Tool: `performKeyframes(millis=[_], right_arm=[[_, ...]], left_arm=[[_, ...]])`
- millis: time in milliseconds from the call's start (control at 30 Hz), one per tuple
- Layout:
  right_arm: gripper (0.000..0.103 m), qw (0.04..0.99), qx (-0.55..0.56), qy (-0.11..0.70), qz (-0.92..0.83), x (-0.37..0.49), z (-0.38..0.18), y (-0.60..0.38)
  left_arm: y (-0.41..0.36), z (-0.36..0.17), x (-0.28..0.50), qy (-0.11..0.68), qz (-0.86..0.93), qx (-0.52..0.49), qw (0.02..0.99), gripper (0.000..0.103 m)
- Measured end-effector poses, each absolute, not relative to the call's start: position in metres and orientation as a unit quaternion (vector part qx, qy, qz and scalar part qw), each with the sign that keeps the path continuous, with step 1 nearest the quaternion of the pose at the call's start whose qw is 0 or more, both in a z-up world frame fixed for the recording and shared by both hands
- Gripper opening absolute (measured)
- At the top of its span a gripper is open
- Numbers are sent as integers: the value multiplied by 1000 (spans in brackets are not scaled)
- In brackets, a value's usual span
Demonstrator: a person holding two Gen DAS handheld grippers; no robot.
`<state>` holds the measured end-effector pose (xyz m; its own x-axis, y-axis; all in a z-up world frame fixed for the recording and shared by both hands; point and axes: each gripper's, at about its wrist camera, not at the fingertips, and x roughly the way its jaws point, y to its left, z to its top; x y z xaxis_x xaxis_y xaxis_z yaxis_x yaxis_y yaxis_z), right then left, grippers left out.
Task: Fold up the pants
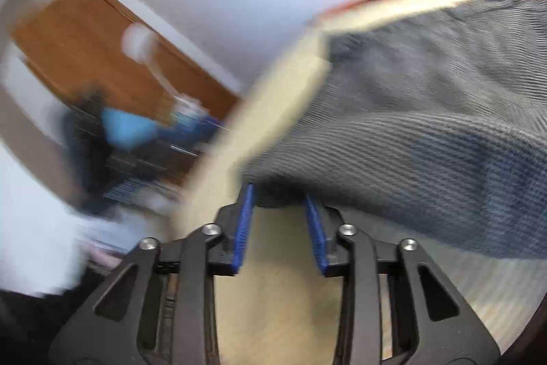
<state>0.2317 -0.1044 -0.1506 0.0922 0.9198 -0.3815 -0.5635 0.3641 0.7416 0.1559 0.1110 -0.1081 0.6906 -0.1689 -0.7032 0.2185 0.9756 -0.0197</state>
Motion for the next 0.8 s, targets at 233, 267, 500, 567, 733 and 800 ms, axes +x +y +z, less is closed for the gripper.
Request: performKeyframes(millis=[233,267,500,567,733,800], right_arm=[[45,760,148,442,452,224,-142,-126],[48,758,148,460,438,226,-150,-130],[48,743,158,531,376,235,-207,-148],[48,736,203,529,371,245,-215,-156],[48,750,252,491,364,269,-198,-165],[48,756,255,478,366,270,-189,-168]], left_arm=[[85,-105,144,378,-159,49,911,22],[78,-107,142,380,-170,56,908,26],[27,-139,131,425,-232,102,869,26],[24,-151,138,440,-212,109,866,26],[39,-152,156,437,-162,105,878,26],[44,-146,158,427,-161,91,885,26]])
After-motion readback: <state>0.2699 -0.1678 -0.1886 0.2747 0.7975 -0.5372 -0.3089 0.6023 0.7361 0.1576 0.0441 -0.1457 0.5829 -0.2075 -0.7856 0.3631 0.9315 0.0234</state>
